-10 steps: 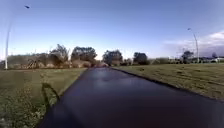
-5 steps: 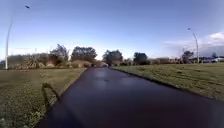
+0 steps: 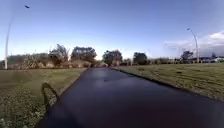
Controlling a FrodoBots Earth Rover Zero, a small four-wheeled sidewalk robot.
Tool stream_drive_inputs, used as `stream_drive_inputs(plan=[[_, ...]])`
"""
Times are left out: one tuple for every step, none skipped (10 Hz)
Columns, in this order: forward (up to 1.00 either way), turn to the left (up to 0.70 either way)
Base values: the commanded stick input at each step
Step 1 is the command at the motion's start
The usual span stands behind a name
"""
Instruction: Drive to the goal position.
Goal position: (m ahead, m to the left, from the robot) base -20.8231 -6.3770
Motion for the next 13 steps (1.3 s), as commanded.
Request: stream_drive_inputs(plan=[[0.00, -0.98], [0.00, -0.98], [0.00, -0.98], [0.00, -0.98], [0.00, -0.98], [0.00, -0.98], [0.00, -0.98], [0.00, -0.98], [0.00, -0.98], [0.00, -0.98], [0.00, -0.98], [0.00, -1.00], [0.00, -1.00]])
